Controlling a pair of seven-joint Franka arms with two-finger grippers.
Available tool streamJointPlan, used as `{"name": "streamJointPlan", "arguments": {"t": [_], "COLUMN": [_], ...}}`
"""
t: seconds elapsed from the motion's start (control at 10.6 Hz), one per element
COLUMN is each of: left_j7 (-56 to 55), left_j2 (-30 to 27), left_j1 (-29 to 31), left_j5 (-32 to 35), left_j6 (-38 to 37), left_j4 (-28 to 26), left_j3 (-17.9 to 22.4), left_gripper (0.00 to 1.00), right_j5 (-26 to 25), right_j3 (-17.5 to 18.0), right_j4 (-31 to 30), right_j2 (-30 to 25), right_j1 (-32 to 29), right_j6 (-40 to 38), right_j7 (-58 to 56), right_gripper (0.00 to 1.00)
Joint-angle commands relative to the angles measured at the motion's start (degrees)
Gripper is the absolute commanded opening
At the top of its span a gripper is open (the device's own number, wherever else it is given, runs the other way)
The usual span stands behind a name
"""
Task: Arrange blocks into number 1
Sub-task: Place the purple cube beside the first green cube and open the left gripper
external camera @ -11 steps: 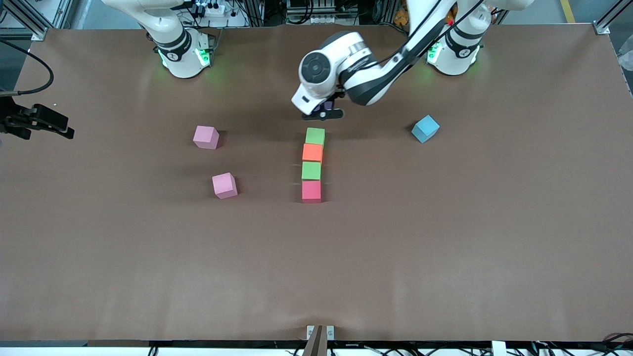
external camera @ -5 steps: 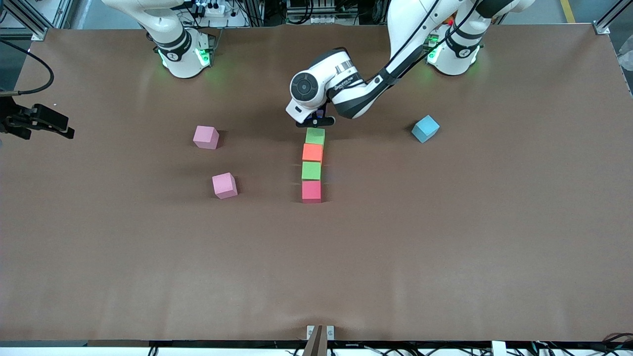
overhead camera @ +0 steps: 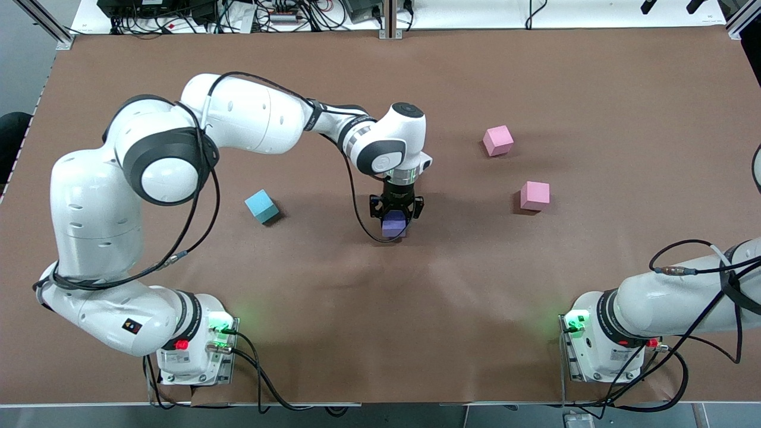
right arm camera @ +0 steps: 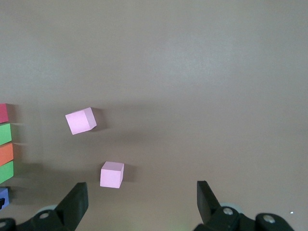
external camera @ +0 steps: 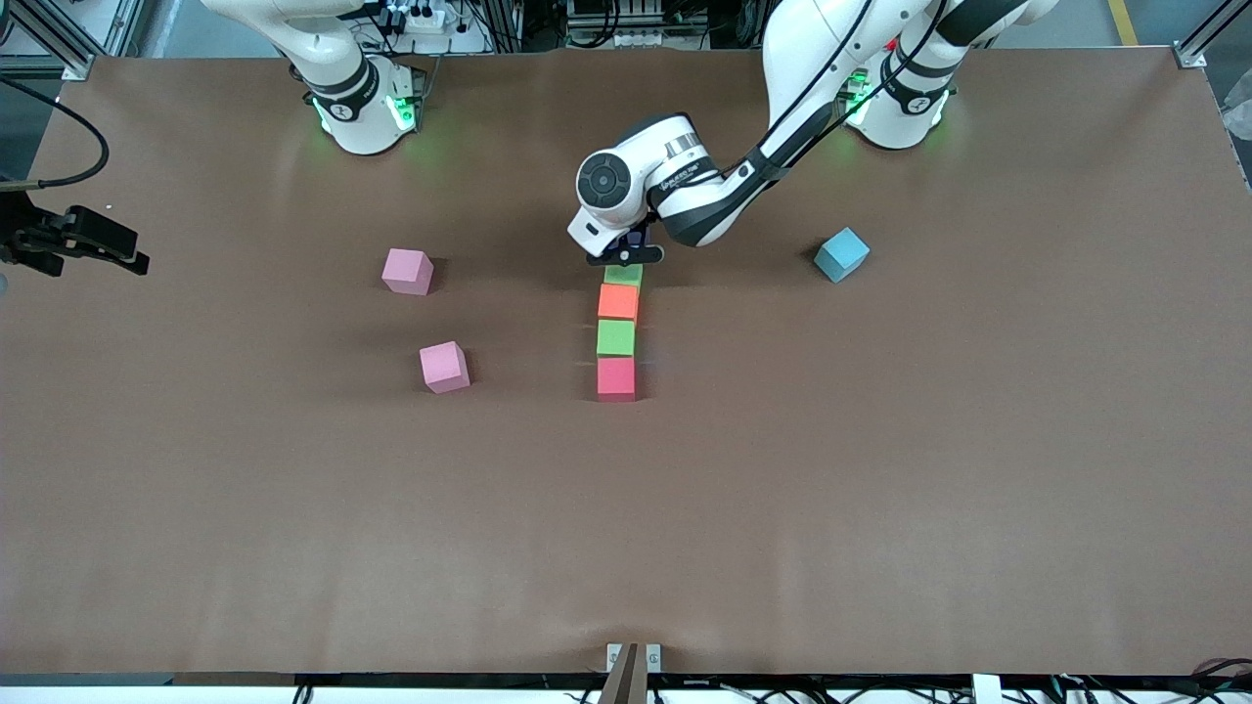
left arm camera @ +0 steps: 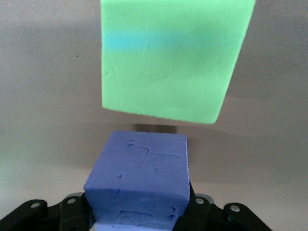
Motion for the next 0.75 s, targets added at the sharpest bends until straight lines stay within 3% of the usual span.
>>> {"name": "streamJointPlan", "arguments": {"t": [0.0, 0.38, 0.66], "left_j7": [-1.1, -0.3, -0.3], "left_j2": [2.3, 3.6, 4.0], "left_j1": [-1.3, -5.2, -5.5], "left_j5": [2.6, 2.6, 2.6], "left_j6": [0.0, 0.0, 0.0], "left_j4": [3.1, 6.1, 6.9], "left_j3": [0.6, 5.6, 6.0], "left_gripper": [0.0, 0.0, 0.0], "right_j5": [-1.2, -1.2, -1.2], "right_j3": [0.9, 0.9, 0.9], "right_j4": [1.6, 1.6, 1.6], "right_j2": [0.7, 0.7, 0.7], "right_j1": [-0.7, -0.7, -0.7], "right_j6": [-1.0, -1.0, -1.0], "right_j7": [-0.2, -0.2, -0.2], "right_gripper": [1.0, 1.0, 1.0]}}
